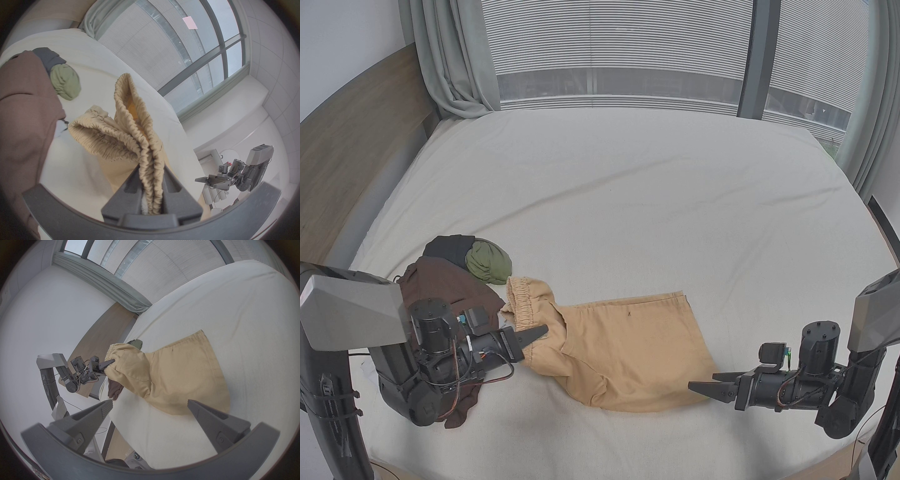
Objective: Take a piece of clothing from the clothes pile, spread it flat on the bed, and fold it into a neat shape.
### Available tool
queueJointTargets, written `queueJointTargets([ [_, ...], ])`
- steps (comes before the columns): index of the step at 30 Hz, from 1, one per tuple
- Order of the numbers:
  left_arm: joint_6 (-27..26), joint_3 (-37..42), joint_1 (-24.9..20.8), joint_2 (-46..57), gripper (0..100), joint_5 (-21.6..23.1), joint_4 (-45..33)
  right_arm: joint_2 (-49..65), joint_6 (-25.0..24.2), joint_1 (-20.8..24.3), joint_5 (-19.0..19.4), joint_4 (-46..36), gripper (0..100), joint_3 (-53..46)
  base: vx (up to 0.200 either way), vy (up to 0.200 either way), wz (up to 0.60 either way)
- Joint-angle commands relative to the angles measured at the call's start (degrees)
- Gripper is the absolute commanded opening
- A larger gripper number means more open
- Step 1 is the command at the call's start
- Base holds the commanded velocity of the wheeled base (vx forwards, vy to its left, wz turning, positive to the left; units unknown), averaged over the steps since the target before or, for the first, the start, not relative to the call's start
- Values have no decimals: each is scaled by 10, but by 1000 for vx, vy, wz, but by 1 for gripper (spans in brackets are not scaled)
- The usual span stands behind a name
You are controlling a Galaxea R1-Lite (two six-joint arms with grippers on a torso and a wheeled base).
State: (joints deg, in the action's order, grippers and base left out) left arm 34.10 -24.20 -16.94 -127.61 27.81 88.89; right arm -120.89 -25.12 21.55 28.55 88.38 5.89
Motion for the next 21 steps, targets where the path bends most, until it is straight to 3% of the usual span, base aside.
queueJointTargets([
  [1,10,-23,-29,-4,0,-8,0,1,0,0,0,0,100,1,0,0,0],
  [9,49,-61,-76,-11,0,-25,0,3,-2,-1,0,1,100,3,0,0,0],
  [21,52,-106,-115,-42,0,-37,-1,25,-5,-14,0,0,100,14,0,0,0],
])
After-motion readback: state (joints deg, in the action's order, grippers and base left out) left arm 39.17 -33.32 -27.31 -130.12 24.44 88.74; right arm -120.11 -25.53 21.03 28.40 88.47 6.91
